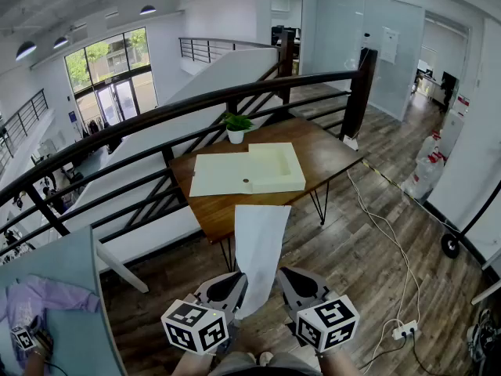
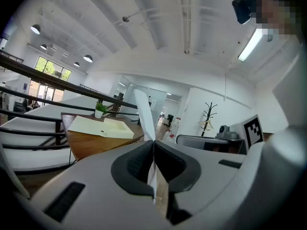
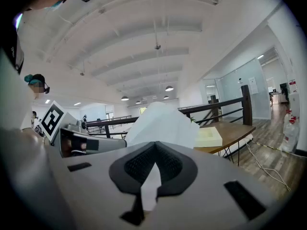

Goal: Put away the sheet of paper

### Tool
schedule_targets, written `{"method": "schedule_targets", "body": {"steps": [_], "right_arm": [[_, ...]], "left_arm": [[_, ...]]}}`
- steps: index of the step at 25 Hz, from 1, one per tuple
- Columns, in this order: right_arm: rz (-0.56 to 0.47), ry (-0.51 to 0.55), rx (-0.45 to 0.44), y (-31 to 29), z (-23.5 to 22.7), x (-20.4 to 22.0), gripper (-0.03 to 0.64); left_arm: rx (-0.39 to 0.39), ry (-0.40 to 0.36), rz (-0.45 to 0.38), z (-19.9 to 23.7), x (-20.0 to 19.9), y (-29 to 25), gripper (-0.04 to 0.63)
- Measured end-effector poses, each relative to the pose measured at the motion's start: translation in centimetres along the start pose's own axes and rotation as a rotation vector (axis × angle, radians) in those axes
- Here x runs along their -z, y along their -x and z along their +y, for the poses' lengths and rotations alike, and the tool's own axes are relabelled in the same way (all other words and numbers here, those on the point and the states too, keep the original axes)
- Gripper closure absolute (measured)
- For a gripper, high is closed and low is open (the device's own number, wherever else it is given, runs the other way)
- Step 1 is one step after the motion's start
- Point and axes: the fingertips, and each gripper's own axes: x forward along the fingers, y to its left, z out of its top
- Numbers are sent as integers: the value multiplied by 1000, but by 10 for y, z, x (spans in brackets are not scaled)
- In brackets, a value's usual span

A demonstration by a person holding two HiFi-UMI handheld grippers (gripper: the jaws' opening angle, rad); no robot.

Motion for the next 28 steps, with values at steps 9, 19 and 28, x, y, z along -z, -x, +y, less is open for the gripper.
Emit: {"method": "schedule_targets", "body": {"steps": [9,19,28], "right_arm": [[45,20,-18,-3,7,11,591],[14,-7,24,-5,3,4,589],[25,-39,59,-21,12,20,589]], "left_arm": [[-15,23,11,11,7,10,571],[-4,31,2,21,3,14,571],[27,43,-3,40,1,20,571]]}}
